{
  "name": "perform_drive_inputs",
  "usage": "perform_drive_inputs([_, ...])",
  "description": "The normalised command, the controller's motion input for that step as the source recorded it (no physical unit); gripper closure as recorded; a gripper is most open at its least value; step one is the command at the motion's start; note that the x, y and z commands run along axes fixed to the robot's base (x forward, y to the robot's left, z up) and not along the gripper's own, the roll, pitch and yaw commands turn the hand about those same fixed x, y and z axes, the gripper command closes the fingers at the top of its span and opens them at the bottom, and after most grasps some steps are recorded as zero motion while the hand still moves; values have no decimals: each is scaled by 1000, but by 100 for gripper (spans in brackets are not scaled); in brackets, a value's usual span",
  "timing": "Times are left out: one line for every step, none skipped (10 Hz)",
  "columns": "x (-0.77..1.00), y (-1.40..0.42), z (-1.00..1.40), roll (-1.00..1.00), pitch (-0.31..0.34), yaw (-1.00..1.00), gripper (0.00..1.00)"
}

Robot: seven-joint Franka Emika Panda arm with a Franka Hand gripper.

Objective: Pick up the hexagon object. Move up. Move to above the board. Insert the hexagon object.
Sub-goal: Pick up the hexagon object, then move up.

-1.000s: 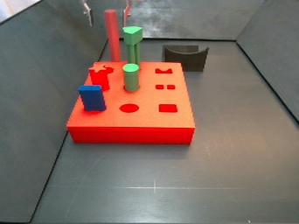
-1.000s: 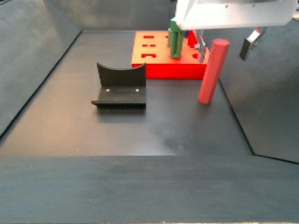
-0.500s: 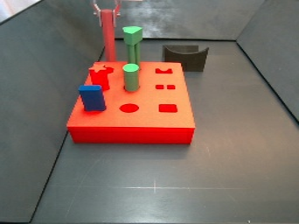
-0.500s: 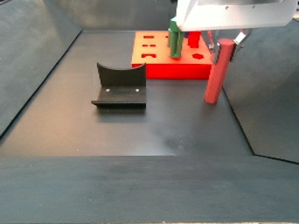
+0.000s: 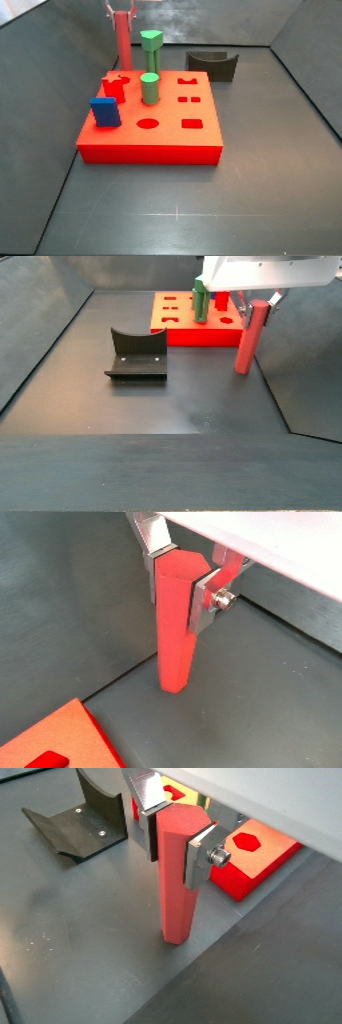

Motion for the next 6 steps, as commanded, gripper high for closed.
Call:
perform_drive_inputs([0,0,0,0,0,0,100])
perform_drive_inputs([0,0,0,0,0,0,100])
perform_drive_inputs([0,0,0,0,0,0,100])
perform_drive_inputs([0,0,0,0,0,0,100])
perform_drive_inputs([0,0,833,0,0,0,100])
perform_drive_inputs([-64,-6,790,-3,31,-35,100])
